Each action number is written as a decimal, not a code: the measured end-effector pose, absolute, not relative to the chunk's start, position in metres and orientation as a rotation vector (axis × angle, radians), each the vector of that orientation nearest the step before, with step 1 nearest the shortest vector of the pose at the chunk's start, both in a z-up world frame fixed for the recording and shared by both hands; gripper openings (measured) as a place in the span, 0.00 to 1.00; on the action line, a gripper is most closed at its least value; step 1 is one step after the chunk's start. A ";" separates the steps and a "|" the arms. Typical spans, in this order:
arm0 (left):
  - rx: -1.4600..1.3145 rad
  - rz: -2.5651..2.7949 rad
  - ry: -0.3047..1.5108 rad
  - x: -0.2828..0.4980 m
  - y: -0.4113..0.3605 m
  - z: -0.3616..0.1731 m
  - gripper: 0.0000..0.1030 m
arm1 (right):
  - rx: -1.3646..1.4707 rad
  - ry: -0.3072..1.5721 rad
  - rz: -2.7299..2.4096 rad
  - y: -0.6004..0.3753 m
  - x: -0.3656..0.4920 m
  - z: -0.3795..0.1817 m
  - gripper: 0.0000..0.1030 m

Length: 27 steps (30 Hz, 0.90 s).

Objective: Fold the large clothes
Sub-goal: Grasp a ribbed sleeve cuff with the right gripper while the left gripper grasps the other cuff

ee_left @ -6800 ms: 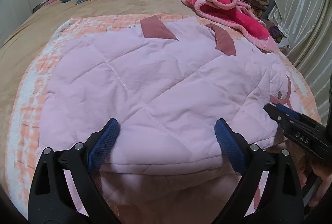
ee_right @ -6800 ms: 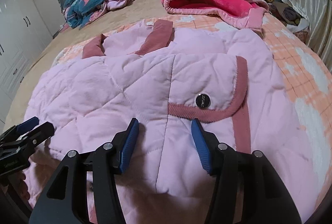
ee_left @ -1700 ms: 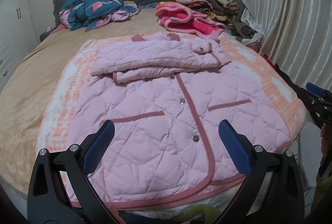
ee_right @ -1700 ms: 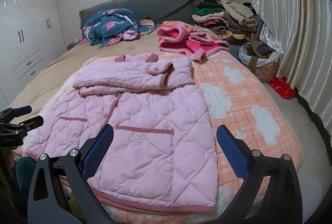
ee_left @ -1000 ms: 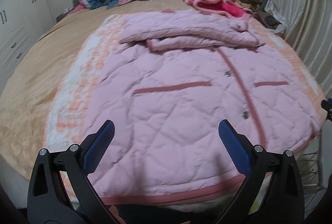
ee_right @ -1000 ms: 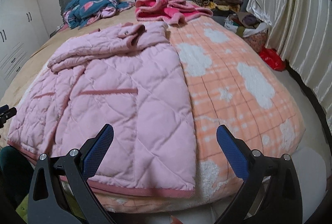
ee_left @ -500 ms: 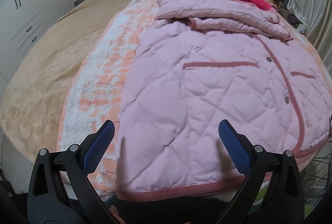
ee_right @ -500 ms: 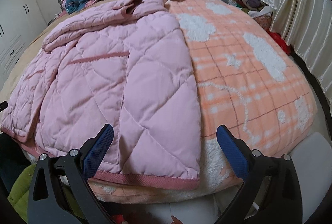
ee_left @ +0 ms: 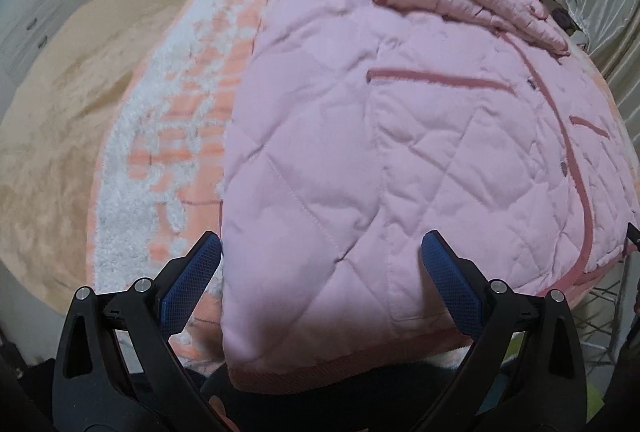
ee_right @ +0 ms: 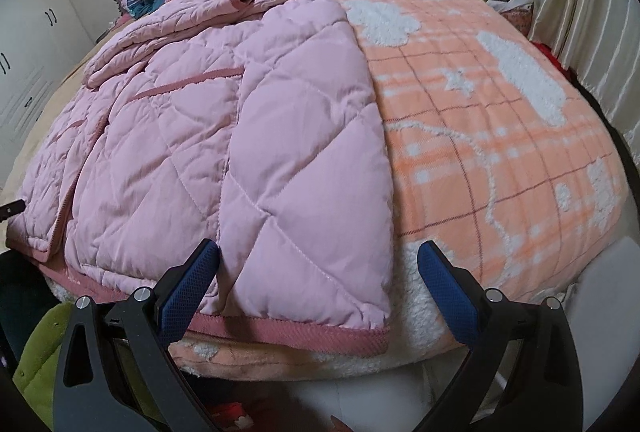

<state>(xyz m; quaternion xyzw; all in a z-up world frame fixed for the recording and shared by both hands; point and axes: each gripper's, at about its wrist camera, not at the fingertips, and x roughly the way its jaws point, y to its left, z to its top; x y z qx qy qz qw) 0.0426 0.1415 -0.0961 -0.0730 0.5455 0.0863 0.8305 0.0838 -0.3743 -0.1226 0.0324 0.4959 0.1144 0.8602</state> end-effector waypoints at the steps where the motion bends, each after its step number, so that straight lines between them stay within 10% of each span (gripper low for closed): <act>1: -0.166 0.170 1.171 0.044 0.142 -0.098 0.91 | 0.077 1.046 0.245 -0.374 0.084 -0.124 0.96; 9: -0.127 0.141 1.275 0.053 0.135 -0.111 0.91 | 0.138 1.087 0.293 -0.377 0.079 -0.133 0.94; 18: -0.166 0.108 1.326 0.053 0.146 -0.117 0.91 | 0.183 1.000 0.423 -0.377 0.062 -0.100 0.18; 27: -0.227 0.062 1.336 0.048 0.160 -0.125 0.78 | 0.265 0.841 0.477 -0.378 0.073 -0.047 0.13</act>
